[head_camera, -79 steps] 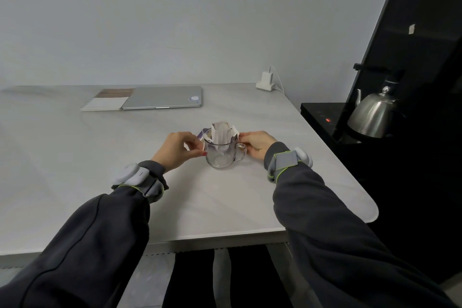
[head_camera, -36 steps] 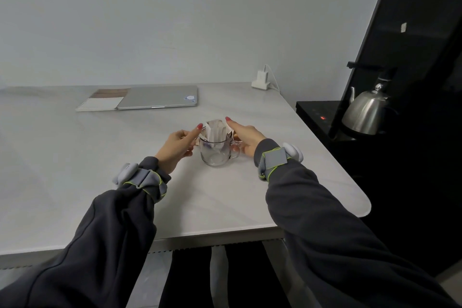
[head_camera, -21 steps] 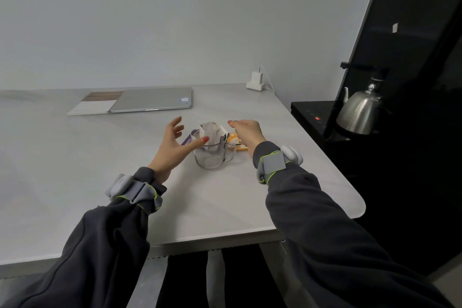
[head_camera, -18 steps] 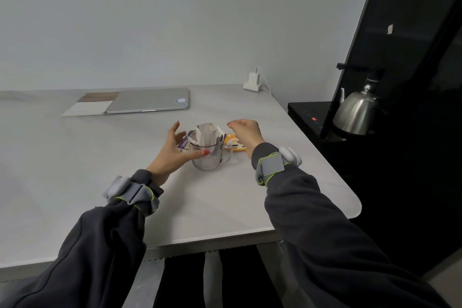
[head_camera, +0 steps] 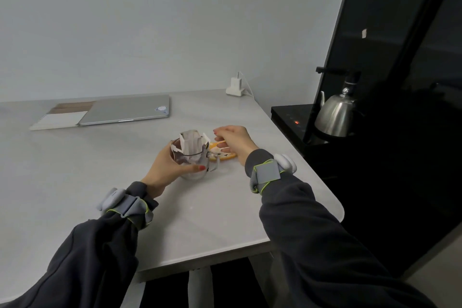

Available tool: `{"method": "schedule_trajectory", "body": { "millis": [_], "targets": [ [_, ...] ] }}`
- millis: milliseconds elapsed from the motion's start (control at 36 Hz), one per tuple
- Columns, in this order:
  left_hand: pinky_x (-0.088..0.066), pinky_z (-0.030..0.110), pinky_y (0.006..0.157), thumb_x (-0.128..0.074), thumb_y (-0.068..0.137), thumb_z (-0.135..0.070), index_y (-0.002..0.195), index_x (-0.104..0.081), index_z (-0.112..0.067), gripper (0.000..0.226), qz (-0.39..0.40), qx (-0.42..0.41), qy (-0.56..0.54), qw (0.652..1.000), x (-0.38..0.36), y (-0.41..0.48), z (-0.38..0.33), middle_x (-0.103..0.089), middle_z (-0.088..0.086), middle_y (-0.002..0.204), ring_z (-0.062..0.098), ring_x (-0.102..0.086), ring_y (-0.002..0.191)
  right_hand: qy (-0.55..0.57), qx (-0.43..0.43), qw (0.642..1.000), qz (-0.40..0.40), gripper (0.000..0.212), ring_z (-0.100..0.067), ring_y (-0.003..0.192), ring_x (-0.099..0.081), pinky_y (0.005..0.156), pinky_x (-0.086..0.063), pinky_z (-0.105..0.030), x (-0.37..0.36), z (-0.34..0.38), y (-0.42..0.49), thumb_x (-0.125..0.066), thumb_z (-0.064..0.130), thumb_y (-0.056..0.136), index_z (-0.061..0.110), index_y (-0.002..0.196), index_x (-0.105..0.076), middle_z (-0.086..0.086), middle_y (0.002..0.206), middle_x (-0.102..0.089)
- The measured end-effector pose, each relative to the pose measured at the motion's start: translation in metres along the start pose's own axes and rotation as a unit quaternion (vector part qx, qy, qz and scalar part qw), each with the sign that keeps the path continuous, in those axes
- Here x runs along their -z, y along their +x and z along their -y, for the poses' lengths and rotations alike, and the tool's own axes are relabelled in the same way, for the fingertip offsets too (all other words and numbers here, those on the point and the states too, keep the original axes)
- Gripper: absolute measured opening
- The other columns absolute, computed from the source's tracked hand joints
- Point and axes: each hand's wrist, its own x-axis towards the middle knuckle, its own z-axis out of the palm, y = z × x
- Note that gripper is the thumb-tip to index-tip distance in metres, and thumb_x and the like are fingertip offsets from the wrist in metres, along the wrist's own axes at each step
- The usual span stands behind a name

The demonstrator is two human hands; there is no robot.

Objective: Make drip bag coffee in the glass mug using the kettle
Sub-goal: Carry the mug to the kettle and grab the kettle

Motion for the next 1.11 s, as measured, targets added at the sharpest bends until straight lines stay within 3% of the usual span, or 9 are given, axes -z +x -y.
{"method": "schedule_trajectory", "body": {
  "millis": [111, 194, 306, 556, 639, 694, 778, 917, 1111],
  "targets": [
    [-0.055, 0.029, 0.083, -0.088, 0.048, -0.021, 0.120, -0.057, -0.010, 0.079, 0.014, -0.025, -0.020, 0.999, -0.023, 0.015, -0.029, -0.070, 0.006, 0.109, 0.020, -0.067, 0.101, 0.042, 0.010, 0.998, -0.036, 0.026, -0.015, 0.065, -0.055, 0.060, -0.047, -0.022, 0.027, 0.006, 0.008, -0.054, 0.014, 0.091, 0.002, 0.112, -0.063, -0.001, 0.078, -0.057],
    [-0.055, 0.029, 0.075, -0.086, 0.053, -0.015, 0.114, -0.061, -0.010, 0.066, 0.040, -0.045, -0.016, 0.998, -0.041, 0.032, -0.049, -0.072, 0.006, 0.103, 0.019, -0.068, 0.094, 0.074, 0.014, 0.995, -0.067, 0.026, -0.015, 0.061, -0.054, 0.061, -0.046, -0.022, 0.050, 0.011, 0.015, -0.053, 0.012, 0.092, 0.000, 0.114, -0.062, -0.002, 0.075, -0.057],
    [-0.048, 0.038, 0.095, -0.087, 0.056, -0.016, 0.115, -0.062, -0.007, 0.064, 0.076, -0.054, -0.019, 0.995, -0.078, 0.067, -0.061, -0.069, 0.014, 0.111, 0.030, -0.063, 0.108, 0.098, 0.009, 0.988, -0.118, 0.026, -0.014, 0.060, -0.053, 0.060, -0.046, -0.021, 0.095, 0.013, 0.029, -0.052, 0.010, 0.092, 0.000, 0.114, -0.061, -0.002, 0.073, -0.056],
    [-0.049, 0.043, 0.098, -0.088, 0.050, -0.024, 0.115, -0.061, -0.006, 0.073, 0.092, -0.049, -0.025, 0.994, -0.151, 0.136, -0.062, -0.070, 0.012, 0.109, 0.028, -0.064, 0.107, 0.122, 0.006, 0.953, -0.276, 0.019, -0.011, 0.057, -0.049, 0.044, -0.042, -0.015, 0.184, 0.006, 0.071, -0.047, 0.005, 0.090, 0.013, 0.098, -0.062, 0.001, 0.069, -0.054],
    [-0.051, 0.038, 0.094, -0.089, 0.049, -0.024, 0.116, -0.060, -0.008, 0.075, 0.108, -0.041, -0.029, 0.993, -0.176, 0.161, -0.060, -0.070, 0.010, 0.109, 0.027, -0.065, 0.106, 0.090, 0.021, 0.928, -0.360, 0.025, -0.015, 0.071, -0.055, 0.054, -0.046, -0.018, 0.227, 0.004, 0.086, -0.046, 0.001, 0.089, 0.010, 0.103, -0.066, -0.003, 0.086, -0.061],
    [-0.052, 0.035, 0.091, -0.090, 0.047, -0.026, 0.117, -0.059, -0.009, 0.079, 0.121, -0.045, -0.034, 0.991, -0.195, 0.180, -0.058, -0.070, 0.008, 0.108, 0.026, -0.065, 0.105, 0.039, 0.007, 0.900, -0.434, 0.026, -0.024, 0.095, -0.059, 0.075, -0.049, -0.025, 0.264, 0.002, 0.100, -0.049, 0.004, 0.088, 0.011, 0.106, -0.066, -0.008, 0.110, -0.062],
    [-0.051, 0.028, 0.083, -0.088, 0.043, -0.028, 0.114, -0.061, -0.009, 0.079, 0.118, -0.045, -0.036, 0.991, -0.200, 0.188, -0.052, -0.072, 0.008, 0.105, 0.021, -0.067, 0.099, -0.028, -0.027, 0.876, -0.481, 0.025, -0.029, 0.122, -0.044, 0.098, -0.042, -0.039, 0.290, -0.007, 0.112, -0.052, 0.015, 0.090, 0.014, 0.113, -0.061, -0.011, 0.131, -0.047],
    [-0.053, 0.038, 0.090, -0.090, 0.044, -0.024, 0.111, -0.062, -0.008, 0.074, 0.136, -0.037, -0.029, 0.990, -0.206, 0.206, -0.042, -0.072, 0.009, 0.103, 0.027, -0.068, 0.099, -0.069, -0.039, 0.848, -0.523, 0.032, -0.027, 0.127, -0.034, 0.104, -0.034, -0.039, 0.310, -0.012, 0.132, -0.055, 0.019, 0.088, 0.015, 0.120, -0.054, -0.008, 0.136, -0.039],
    [-0.052, 0.042, 0.093, -0.091, 0.042, -0.027, 0.116, -0.059, -0.012, 0.081, 0.137, -0.021, -0.032, 0.990, -0.213, 0.225, -0.031, -0.071, 0.006, 0.106, 0.025, -0.067, 0.102, -0.082, -0.117, 0.849, -0.508, 0.048, -0.033, 0.130, -0.037, 0.106, -0.027, -0.042, 0.333, -0.021, 0.150, -0.046, 0.032, 0.095, 0.006, 0.134, -0.043, -0.016, 0.141, -0.041]
  ]
}}
